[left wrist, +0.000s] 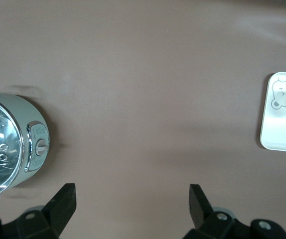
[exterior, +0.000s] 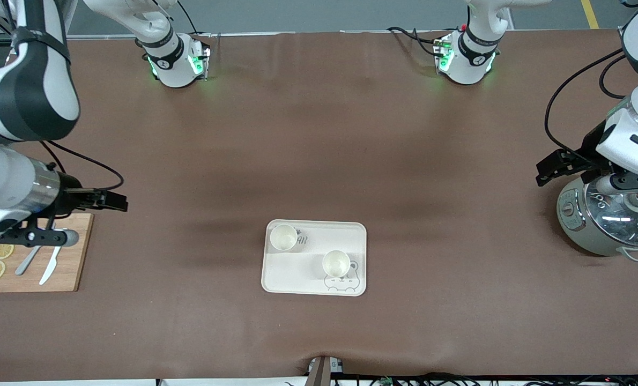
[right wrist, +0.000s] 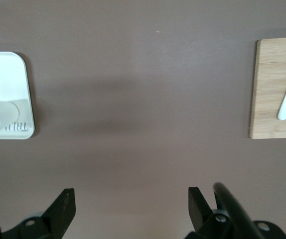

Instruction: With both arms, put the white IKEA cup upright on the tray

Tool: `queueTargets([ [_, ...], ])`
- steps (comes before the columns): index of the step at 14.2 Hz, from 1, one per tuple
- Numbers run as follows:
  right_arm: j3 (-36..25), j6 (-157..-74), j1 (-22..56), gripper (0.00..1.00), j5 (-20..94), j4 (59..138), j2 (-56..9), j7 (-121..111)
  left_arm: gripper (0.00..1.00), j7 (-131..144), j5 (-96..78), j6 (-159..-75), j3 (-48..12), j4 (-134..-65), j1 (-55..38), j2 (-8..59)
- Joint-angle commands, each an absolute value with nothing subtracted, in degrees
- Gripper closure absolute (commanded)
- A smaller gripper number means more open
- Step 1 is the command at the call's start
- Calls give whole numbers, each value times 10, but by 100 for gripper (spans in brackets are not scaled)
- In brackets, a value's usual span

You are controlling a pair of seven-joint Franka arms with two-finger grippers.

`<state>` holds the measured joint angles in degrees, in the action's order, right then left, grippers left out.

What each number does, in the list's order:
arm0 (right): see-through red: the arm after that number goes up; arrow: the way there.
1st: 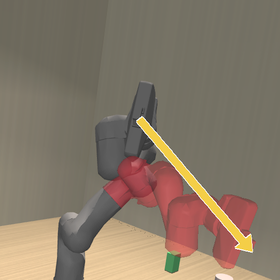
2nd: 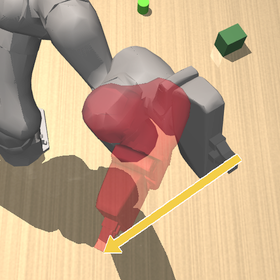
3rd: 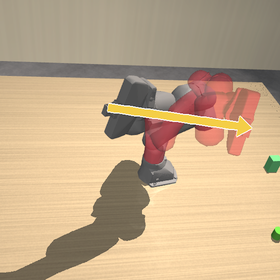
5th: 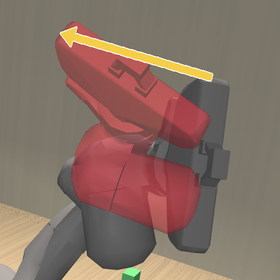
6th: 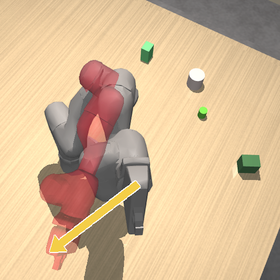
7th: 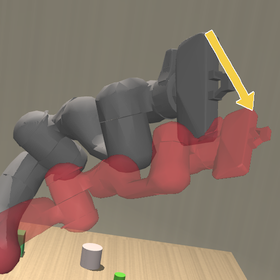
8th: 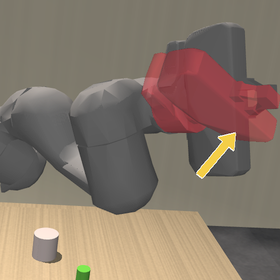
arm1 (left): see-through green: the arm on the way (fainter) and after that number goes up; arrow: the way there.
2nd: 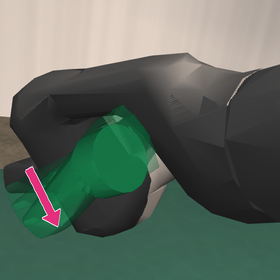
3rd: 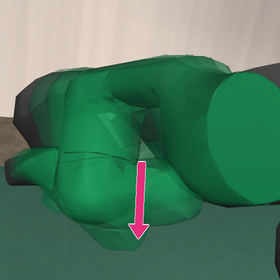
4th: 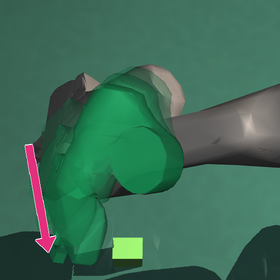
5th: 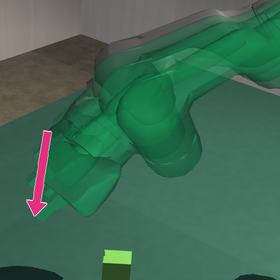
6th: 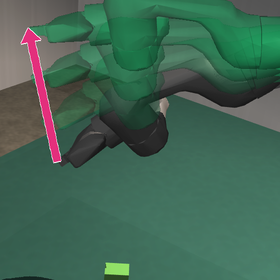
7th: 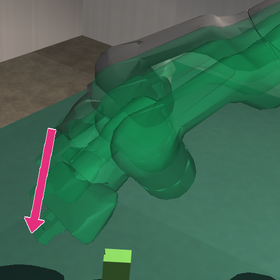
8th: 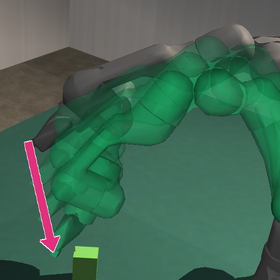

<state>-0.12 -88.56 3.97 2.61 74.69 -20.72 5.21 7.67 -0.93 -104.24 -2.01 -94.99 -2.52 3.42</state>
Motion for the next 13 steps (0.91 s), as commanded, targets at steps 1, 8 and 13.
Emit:
queueTargets([
  [1,9,-893,17,0,21,815,-142,19,0,69,-6,-1040,-22,-951,-23,30],
  [8,9,-888,0,0,20,858,-68,-52,0,26,-2,-1039,-23,-945,-24,29],
  [13,9,-864,-7,0,19,874,-24,-65,0,30,-7,-1039,-21,-937,-23,33],
])
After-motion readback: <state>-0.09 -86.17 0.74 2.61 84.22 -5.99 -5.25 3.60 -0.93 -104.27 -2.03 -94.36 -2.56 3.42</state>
